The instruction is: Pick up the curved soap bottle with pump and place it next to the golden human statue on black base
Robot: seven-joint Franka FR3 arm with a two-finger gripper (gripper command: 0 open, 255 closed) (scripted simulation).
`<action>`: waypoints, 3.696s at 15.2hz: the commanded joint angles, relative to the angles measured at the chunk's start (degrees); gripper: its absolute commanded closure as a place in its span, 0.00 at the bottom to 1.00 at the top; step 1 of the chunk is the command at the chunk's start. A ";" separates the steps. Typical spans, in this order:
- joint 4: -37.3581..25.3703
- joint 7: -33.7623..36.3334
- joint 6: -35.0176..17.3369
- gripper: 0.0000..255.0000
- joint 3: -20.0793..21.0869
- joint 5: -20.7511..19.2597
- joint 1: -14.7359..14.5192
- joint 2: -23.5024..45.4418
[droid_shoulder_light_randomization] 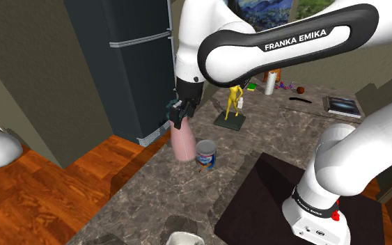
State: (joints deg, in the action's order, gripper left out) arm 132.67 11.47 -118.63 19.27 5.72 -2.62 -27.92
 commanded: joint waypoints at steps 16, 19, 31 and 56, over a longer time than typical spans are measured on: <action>-13.59 -0.16 12.90 1.00 -1.06 -0.85 0.63 0.69; -16.32 -0.14 15.15 1.00 -1.17 -1.05 0.77 1.19; -20.39 -5.84 21.13 1.00 -6.13 -1.59 2.11 -0.51; -21.79 -41.09 22.59 1.00 -35.72 -7.56 9.69 0.22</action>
State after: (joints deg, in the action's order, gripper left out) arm 111.16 -28.12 -95.82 -15.26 -1.70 6.80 -28.17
